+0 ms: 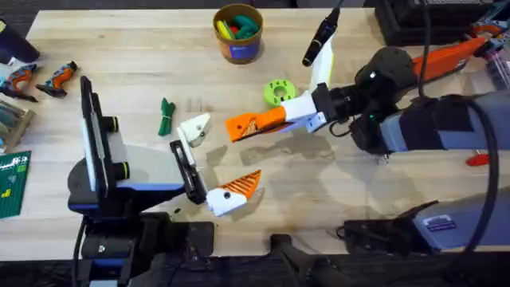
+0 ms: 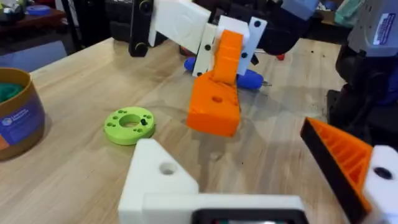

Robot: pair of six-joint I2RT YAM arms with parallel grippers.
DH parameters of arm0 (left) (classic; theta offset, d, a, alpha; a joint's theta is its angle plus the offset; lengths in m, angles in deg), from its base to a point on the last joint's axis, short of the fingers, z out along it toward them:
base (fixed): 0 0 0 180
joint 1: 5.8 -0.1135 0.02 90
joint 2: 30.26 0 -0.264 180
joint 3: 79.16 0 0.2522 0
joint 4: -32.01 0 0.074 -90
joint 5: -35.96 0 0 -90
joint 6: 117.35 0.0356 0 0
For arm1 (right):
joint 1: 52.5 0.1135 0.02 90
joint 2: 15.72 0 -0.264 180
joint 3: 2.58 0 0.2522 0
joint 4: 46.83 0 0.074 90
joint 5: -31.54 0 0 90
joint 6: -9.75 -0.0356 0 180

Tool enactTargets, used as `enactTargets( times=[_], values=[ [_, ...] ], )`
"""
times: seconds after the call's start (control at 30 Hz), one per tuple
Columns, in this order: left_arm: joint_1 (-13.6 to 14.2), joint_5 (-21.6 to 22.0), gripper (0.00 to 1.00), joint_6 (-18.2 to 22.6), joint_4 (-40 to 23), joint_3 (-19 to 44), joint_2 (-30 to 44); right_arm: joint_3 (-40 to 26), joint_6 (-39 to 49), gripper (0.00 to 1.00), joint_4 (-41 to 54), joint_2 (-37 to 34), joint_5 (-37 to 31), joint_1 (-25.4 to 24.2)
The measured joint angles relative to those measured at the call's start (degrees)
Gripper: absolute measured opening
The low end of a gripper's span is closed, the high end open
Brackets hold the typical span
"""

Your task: Pick up the gripper from the table and insert it into the empty holder that is missing its gripper. Then pick up a screw, insert it into the mounting hole, and use the screwdriver to tighten it. Finally, clean up the table by picking up the vegetable and placing it into the bucket.

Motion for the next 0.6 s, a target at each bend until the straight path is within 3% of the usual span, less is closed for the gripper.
enactTargets(
  times=[0.23,0.6],
  values=[
    [0.00,0.00,0.986,0.00,0.00,0.00,0.00,-0.57,-5.99,0.012,-0.55,-3.60,0.16,0.23],
    [0.00,0.00,0.986,0.00,0.00,0.00,0.00,-1.73,-8.99,0.012,-3.43,-3.77,0.31,2.22]
  ],
)
